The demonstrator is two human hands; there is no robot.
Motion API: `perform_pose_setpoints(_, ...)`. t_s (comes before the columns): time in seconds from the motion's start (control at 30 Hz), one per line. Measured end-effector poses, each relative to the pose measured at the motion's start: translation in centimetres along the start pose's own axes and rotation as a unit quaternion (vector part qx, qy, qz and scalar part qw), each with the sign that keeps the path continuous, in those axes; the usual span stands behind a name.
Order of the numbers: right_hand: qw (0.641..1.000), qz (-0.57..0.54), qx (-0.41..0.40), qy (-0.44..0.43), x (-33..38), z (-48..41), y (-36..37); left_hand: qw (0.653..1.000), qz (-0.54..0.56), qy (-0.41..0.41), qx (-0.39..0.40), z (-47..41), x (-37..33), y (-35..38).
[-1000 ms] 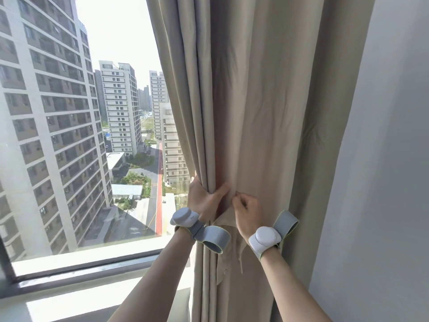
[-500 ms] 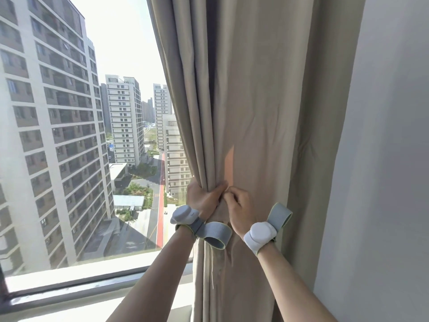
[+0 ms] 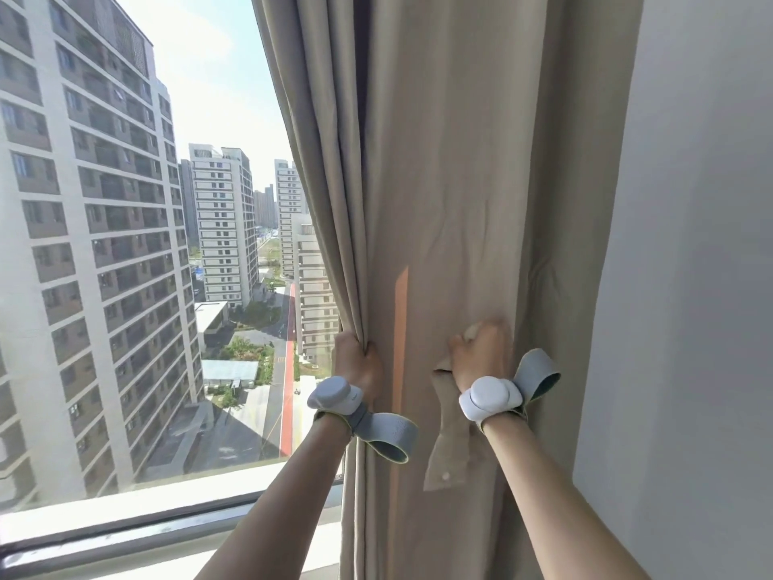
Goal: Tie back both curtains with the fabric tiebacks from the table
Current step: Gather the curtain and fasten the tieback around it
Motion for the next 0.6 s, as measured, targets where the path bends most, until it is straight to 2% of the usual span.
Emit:
perform_pose_setpoints(0.23, 0.988, 0.044, -0.147, 0.004, -1.1, -0.3, -3.8, 1.000, 0.024, 0.014, -0.006, -0.1, -0.7, 0.5)
perform_pose_setpoints(0.3, 0.990, 0.060, -0.128, 0.028, -1.8, -0.8, -3.7, 1.000, 0.031, 0.006, -0.004, -0.1, -0.5, 0.7)
perform_pose_setpoints(0.4, 0.995, 0.052, -0.055, 0.063, -2.8, -1.2, -2.6, 0.999, 0.036, 0.003, 0.002, -0.2, -0.3, 1.0)
perform_pose_setpoints(0.6, 0.998, -0.044, -0.037, 0.025, -2.1, -0.4, -1.3, 0.999, 0.039, 0.006, 0.011, 0.0, -0.6, 1.1)
Point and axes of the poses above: each hand's wrist, its own z-axis away from the middle knuckle, its own y-axis out of the palm, x = y × z, the point moved 8 cm from there along -z, towards the middle knuckle, and after that the axes turned 6 degrees about -z, right-handed, at the moved point
